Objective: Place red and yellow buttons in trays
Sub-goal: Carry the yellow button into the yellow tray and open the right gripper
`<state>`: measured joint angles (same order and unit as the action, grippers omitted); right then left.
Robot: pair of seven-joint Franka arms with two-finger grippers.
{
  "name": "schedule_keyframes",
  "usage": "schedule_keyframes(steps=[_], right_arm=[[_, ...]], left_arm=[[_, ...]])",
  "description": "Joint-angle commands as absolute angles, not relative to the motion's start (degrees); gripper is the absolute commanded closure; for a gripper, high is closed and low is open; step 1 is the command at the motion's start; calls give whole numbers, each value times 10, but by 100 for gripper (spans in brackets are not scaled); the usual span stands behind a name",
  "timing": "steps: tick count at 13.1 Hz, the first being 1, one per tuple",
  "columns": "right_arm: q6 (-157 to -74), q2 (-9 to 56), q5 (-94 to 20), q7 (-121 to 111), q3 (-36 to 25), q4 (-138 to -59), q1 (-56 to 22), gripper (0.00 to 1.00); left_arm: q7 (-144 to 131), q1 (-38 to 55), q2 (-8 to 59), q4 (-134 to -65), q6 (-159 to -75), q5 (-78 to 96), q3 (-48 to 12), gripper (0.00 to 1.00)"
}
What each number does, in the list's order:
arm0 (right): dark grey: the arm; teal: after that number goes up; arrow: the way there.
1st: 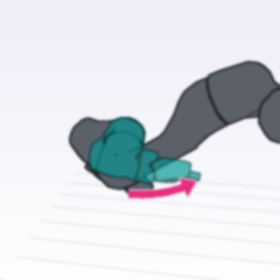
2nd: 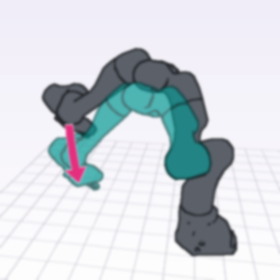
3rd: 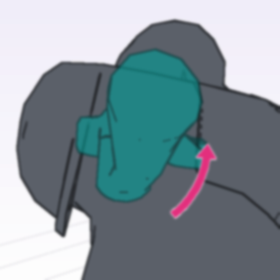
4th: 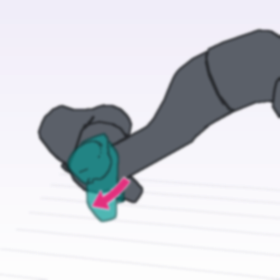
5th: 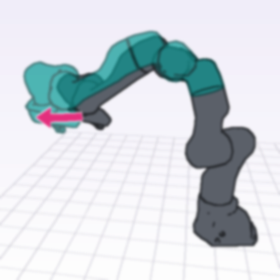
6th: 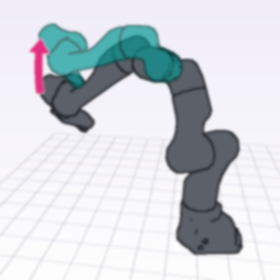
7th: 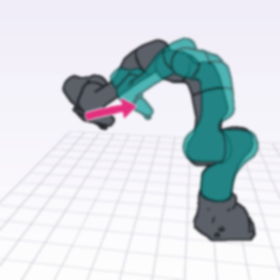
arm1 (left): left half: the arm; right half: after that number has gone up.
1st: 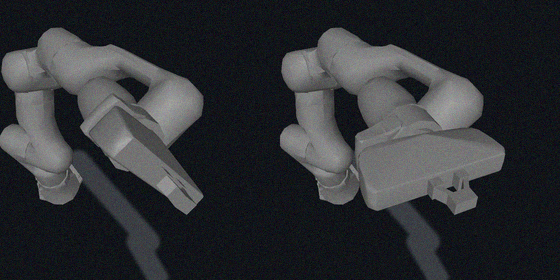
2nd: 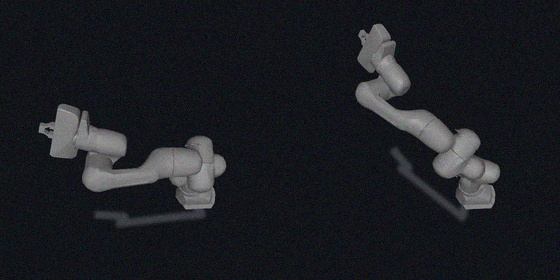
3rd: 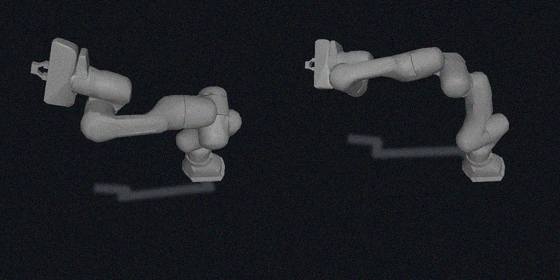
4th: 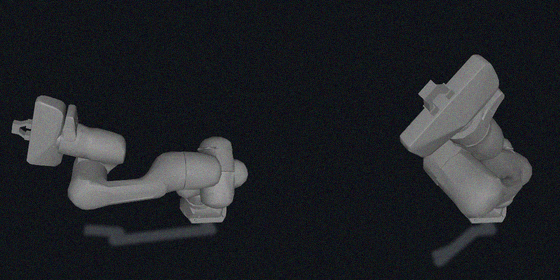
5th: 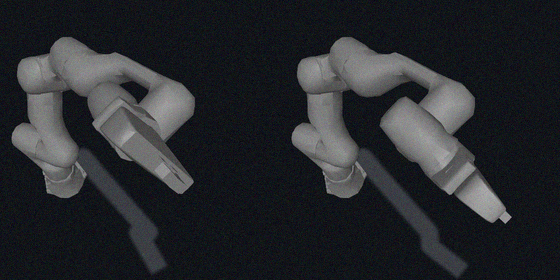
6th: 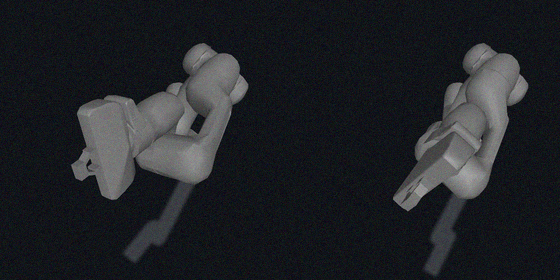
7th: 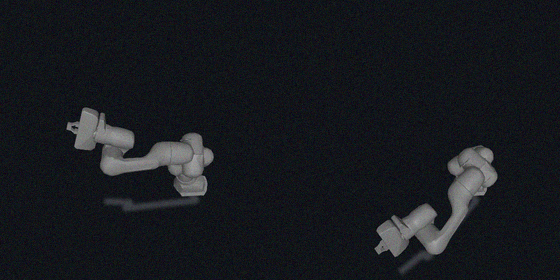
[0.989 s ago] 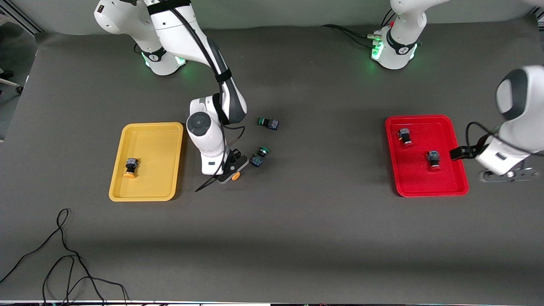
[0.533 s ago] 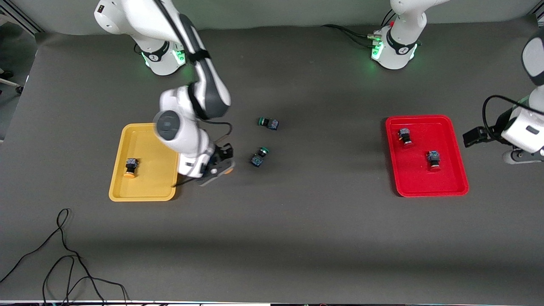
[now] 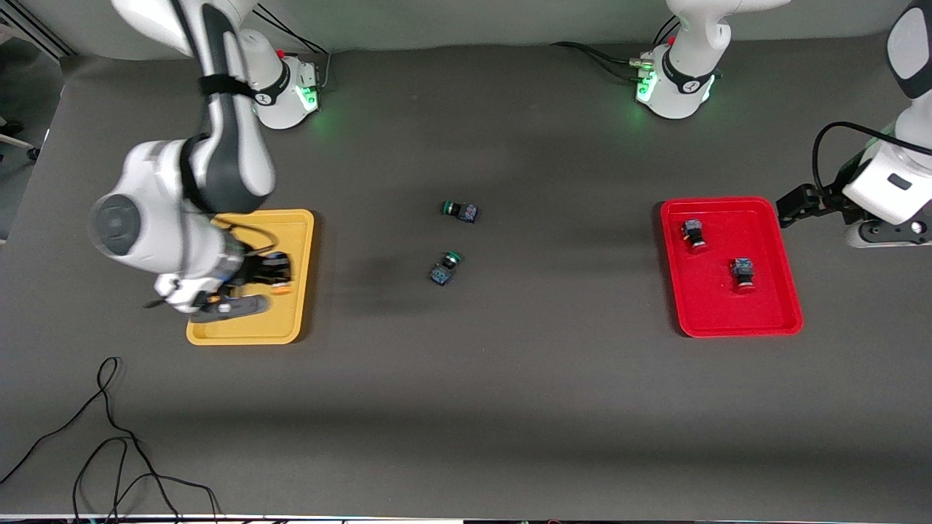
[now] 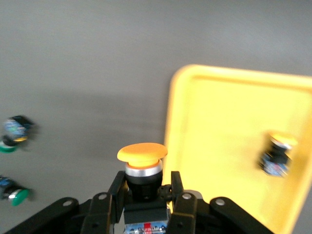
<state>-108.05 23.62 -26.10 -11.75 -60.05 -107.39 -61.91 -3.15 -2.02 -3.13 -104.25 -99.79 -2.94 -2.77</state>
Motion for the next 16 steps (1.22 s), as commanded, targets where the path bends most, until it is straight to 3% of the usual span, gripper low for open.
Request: schedule_keyframes(steps=[1,3,6,8,9,10,11,16], right_arm=[[-1127,250,-257,-141,-617,-1135,-610,95],[-1202,287,-282,-179,-609,-1183,-589,95],[-1210,378,-416,-270,-569,-1186,-543,95],[-1209,385,-428,-273,-565,-1184,-541,93],[-1209,386,-428,-266,-560,-1182,-541,66],[-1204,385,-428,-252,-559,-1173,-540,17],[-1200,378,-428,-243,-560,-1167,-541,1],[-1057,341,-352,-159,-598,-1061,-552,0]], left_arm=[[-25,-5,-24,-1015,-979,-31,-12,0],[-26,-2,-24,-1010,-973,-42,-12,0],[-29,-3,-24,-1000,-953,-51,-12,0],[-31,-3,-23,-972,-927,-50,-13,0],[-23,-3,-22,-968,-913,-51,-14,0],[-28,-2,-22,-966,-915,-51,-14,0],[-34,0,-23,-967,-920,-51,-14,0],[-95,11,-30,-969,-919,-52,-35,0]])
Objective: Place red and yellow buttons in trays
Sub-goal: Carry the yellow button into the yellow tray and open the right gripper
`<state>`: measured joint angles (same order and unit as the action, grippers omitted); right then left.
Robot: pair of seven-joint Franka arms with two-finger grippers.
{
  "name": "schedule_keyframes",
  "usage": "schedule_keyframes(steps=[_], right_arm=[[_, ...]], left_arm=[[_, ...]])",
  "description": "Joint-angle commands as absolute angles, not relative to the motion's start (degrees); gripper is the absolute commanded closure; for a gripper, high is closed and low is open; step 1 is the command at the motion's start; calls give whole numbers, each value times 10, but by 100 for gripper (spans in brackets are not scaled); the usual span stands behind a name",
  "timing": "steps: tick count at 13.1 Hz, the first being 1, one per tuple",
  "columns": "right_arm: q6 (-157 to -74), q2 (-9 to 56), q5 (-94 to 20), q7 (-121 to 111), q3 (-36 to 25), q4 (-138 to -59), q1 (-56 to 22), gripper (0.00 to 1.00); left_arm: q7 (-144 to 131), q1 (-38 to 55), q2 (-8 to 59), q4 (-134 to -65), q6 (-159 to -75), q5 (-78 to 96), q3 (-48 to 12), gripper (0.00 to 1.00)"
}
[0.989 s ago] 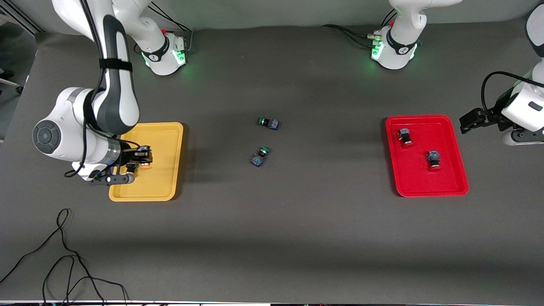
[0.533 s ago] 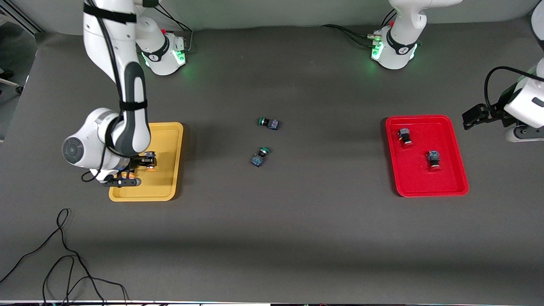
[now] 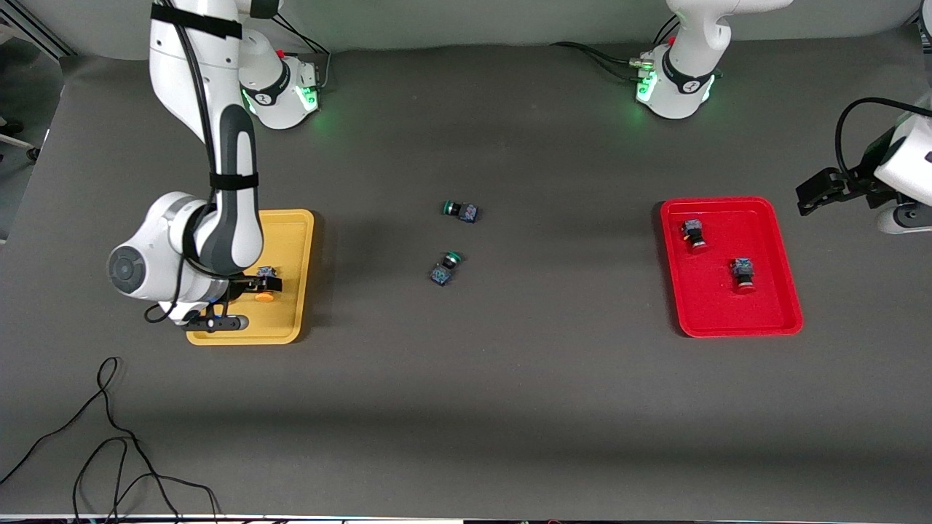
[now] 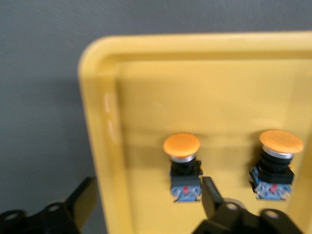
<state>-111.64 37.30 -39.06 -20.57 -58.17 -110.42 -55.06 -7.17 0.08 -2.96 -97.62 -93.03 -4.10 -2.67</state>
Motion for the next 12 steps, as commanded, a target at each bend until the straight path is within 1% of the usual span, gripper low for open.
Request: schedule_keyframes(steps=[1,4,7,9,10,12], right_arm=[[-1021,329,-331,-141,-610,-1032,-553,0],[-946,295,-286,-117,-627,-970,-555,0],[-914,265,-251,-106,-635,-934,-556,0],[-914,221,-206,-60,-622,-929,-548,0],[-914,194,-183,-34,-592,-929,-529,0],[-915,134,-128,22,-476,-930,-434,0]], left_arm=[[-97,7,-31,-965,-917,-52,-34,0],[-81,5,-31,-956,-907,-52,-32,0],[-3,-3,-31,-952,-904,-51,-7,0],[4,-4,-31,-952,-904,-46,1,0],[3,-1,-29,-951,-904,-52,-2,0],[11,1,-24,-940,-903,-53,-4,0]])
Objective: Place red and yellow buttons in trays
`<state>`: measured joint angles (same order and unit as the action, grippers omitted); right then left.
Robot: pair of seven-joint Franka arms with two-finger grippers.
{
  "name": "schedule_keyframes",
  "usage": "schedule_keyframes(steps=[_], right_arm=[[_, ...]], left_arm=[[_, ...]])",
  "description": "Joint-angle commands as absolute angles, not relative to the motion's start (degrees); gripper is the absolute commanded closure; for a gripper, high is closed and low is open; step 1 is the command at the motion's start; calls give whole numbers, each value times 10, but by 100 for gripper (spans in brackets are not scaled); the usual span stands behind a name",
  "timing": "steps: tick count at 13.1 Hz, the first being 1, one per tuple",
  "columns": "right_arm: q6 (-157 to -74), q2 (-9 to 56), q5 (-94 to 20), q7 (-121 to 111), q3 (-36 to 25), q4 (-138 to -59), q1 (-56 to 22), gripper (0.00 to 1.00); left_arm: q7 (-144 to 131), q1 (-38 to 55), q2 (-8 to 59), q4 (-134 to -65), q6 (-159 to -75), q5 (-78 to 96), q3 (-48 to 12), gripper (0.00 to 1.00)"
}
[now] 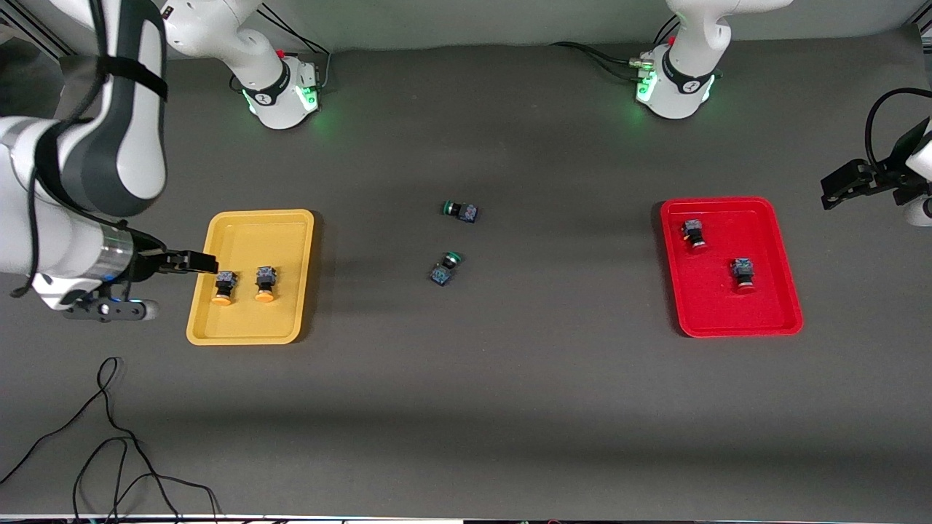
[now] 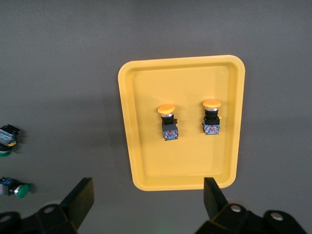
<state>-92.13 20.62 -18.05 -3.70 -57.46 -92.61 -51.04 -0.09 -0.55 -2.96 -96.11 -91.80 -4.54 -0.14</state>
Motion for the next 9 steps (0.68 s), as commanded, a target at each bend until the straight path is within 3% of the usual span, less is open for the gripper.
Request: schedule_keyframes(steps=[1,4,7,9], right_arm=[[-916,109,-98,45,-404,-932,-373,0],[-916,57,-43,59,-197,-938,-183,0],[-914,33,-28,54,-28,-941,1,0],[-914,18,-4,54,26,-947,43,0]], left_arm=[[10,2,-24,-940,-895,-53,-4,0],[4,1,-21,-935,-883,-49,-4,0],[4,2,-17,-928,-887,-52,-4,0],[4,3,-12,-917,-886,-51,-4,0]])
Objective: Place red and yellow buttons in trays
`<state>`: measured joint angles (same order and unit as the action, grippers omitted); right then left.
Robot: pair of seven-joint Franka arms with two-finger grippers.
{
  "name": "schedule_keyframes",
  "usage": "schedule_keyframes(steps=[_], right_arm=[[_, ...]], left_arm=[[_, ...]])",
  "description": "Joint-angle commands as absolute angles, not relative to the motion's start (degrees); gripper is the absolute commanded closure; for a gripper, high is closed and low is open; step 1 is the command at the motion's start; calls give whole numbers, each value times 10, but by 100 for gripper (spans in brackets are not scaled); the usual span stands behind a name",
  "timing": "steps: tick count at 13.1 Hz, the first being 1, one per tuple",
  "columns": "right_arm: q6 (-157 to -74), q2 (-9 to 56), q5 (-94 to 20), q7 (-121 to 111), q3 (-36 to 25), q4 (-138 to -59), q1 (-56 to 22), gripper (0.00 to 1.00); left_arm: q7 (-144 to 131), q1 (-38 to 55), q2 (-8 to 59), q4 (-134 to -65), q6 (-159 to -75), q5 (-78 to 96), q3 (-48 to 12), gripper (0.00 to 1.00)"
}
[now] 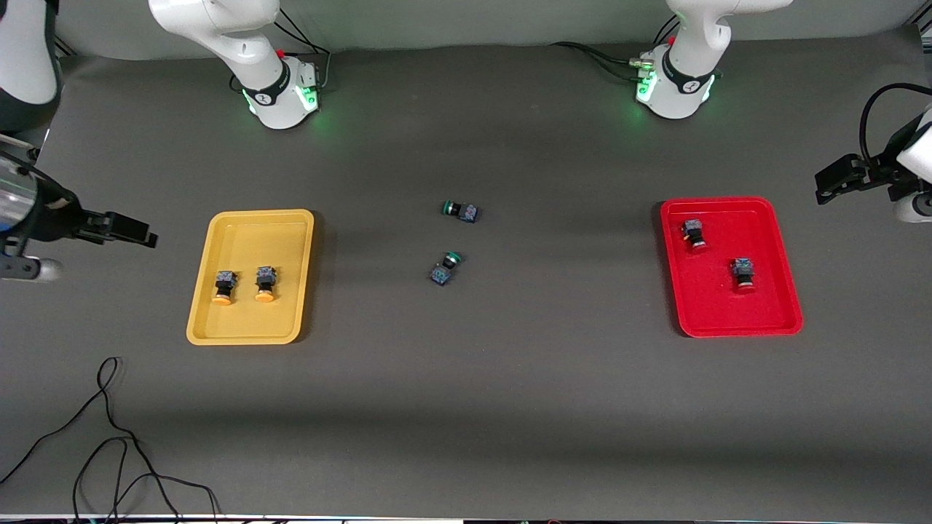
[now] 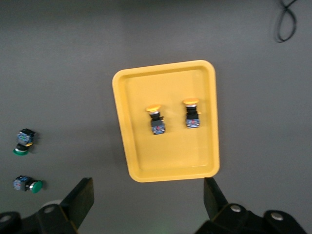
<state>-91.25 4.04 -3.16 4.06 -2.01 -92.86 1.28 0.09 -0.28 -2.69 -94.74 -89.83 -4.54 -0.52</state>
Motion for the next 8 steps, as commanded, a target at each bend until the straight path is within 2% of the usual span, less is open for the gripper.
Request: schedule_keyframes(steps=[1,8], right_arm=[[-914,15,-4,54,28,-947,46,0],[-913,11,-4,46,12,-940,44,0]], left_arm=[[4,4,-11,-917,-886,-52,-4,0],[4,3,-9,-909,-883,-52,-8,0]])
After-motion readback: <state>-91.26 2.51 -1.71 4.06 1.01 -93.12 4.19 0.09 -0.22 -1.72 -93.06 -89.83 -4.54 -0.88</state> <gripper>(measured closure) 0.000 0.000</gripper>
